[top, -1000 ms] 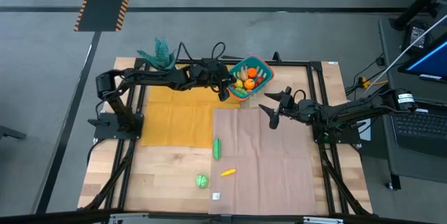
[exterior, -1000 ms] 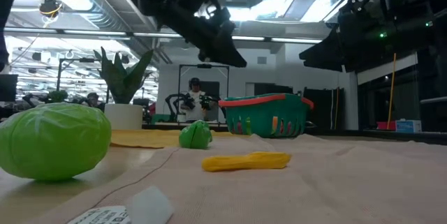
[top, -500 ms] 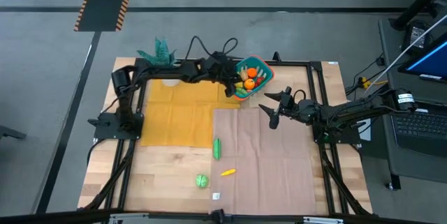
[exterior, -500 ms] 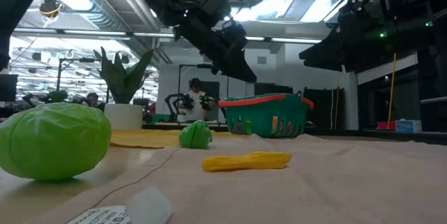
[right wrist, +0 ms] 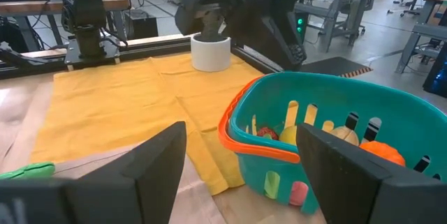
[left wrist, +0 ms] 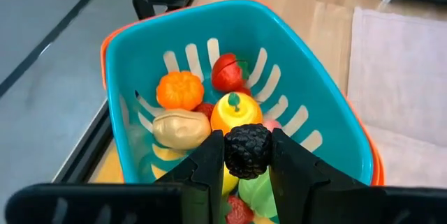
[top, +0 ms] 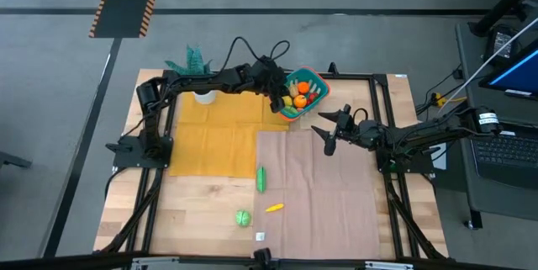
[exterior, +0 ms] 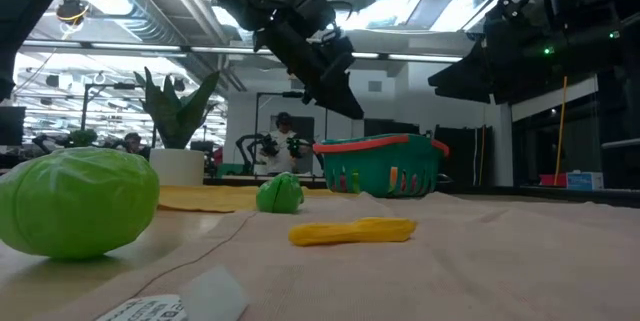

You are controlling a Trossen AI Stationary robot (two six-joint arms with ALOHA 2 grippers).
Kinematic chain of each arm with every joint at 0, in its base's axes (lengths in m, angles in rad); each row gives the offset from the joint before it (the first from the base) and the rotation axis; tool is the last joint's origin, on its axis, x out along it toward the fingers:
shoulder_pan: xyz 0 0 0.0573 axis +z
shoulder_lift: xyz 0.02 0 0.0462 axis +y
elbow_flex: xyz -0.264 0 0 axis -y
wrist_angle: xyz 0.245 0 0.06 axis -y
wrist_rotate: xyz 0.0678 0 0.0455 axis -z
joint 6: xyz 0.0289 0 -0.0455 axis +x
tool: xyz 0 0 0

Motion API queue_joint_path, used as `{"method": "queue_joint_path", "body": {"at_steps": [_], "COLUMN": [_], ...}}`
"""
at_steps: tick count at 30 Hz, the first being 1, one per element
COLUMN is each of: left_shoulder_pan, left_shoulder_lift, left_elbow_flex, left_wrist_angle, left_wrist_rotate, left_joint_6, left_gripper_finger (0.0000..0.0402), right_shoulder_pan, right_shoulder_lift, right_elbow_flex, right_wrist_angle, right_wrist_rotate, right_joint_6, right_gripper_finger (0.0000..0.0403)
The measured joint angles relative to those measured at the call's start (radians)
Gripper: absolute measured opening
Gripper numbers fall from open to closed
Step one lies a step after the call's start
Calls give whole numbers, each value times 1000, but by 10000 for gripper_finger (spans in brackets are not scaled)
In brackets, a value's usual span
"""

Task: Pick and placing Produce into tupperware
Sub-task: Put the blackberry into the basket

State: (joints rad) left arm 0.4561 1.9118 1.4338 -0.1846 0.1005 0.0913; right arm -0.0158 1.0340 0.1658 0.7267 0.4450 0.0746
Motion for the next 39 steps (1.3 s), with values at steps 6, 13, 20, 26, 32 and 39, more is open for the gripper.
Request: {"method": "queue_joint_path", "body": {"at_steps": [6, 13, 20, 26, 32, 39], "left_shoulder_pan": [-5, -7, -6, -3, -6, -6], "left_shoulder_lift": [1, 50, 90, 99, 110, 110], "left_elbow_flex": [0, -2, -1, -1, -2, -2], "left_wrist_angle": [-4, 8, 41, 40, 37, 43], "left_wrist_rotate": [0, 19, 28, 50, 52, 51], "left_joint_6": [0, -3, -3, -3, -2, 16], "left_gripper_finger": [82, 82, 82, 83, 83, 84], "right_shoulder_pan": [0, 0, 0, 0, 0, 0], "right_shoulder_lift": [0, 0, 0, 0, 0, 0], "right_elbow_flex": [0, 0, 1, 1, 0, 0], "right_wrist_angle": [0, 0, -6, -7, -7, -7], "right_wrist_rotate": [0, 0, 0, 0, 0, -1], "right_joint_6": [0, 1, 1, 0, 0, 0], "right_gripper_finger": [271, 271, 271, 271, 271, 271]}}
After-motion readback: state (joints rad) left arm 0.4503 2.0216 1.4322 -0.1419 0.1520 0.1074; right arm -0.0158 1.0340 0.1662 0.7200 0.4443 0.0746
